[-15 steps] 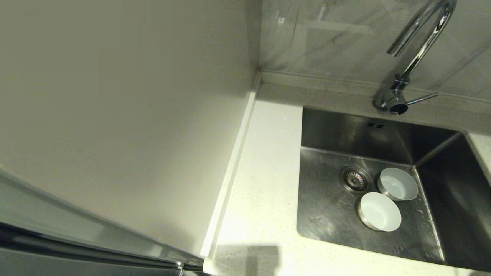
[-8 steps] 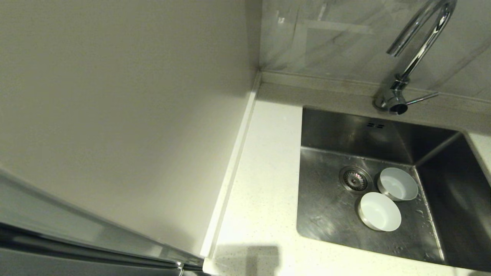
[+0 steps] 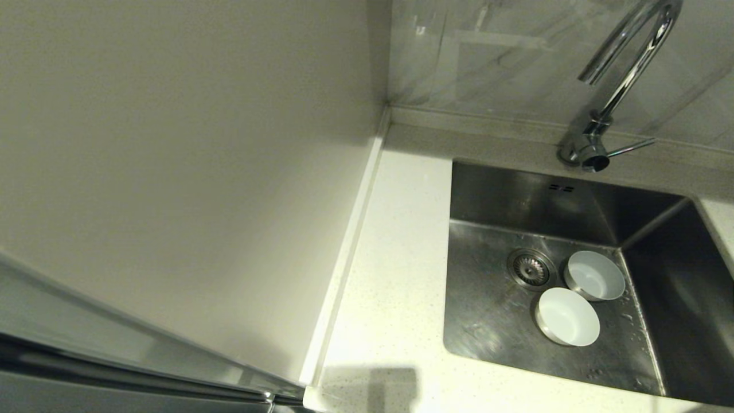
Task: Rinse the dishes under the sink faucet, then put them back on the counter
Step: Put a bowl into the sink
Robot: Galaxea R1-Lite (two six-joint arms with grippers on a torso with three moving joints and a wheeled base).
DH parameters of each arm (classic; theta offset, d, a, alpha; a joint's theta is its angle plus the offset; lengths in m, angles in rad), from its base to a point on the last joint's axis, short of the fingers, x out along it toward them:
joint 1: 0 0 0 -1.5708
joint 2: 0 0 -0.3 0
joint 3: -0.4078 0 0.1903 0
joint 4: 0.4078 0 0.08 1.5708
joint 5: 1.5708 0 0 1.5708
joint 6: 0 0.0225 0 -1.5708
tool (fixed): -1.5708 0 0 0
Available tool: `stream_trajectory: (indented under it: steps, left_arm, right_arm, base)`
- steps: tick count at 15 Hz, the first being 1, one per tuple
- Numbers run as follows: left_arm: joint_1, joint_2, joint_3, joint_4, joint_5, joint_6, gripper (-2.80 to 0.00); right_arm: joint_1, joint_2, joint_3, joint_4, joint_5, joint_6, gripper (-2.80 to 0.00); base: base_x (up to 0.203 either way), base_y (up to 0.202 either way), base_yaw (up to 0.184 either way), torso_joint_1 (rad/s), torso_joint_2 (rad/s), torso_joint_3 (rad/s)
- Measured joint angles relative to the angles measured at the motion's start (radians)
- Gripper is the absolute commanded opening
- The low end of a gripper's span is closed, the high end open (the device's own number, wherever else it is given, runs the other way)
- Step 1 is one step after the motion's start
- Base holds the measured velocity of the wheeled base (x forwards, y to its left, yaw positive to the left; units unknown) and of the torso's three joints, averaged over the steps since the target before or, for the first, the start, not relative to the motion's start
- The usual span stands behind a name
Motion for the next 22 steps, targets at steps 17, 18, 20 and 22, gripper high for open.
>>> stream_trajectory:
  steps: [17,18,20,22]
  left_arm:
    - [0.000,0.000,0.000,0.000,0.000,0.000,-2.80]
    - [0.000,0.000,0.000,0.000,0.000,0.000,-2.80]
    - [0.000,0.000,0.000,0.001,0.000,0.000,-2.80]
    - [0.000,0.000,0.000,0.000,0.000,-0.001,-2.80]
  right_arm:
    - [1.012,-0.270,-0.289,0.051,-0.321,0.278,-2.80]
    - [1.098,-0.235,-0.346,0.048,-0.386,0.287,-2.80]
    - [1.236,-0.167,-0.439,0.046,-0.499,0.296,-2.80]
    - [1.369,-0.091,-0.500,0.037,-0.590,0.317,-2.80]
  base:
    - [0.000,0.000,0.000,0.000,0.00,0.000]
    - [0.000,0.000,0.000,0.000,0.00,0.000]
    - [0.000,0.000,0.000,0.000,0.00,0.000]
    - [0.000,0.000,0.000,0.000,0.00,0.000]
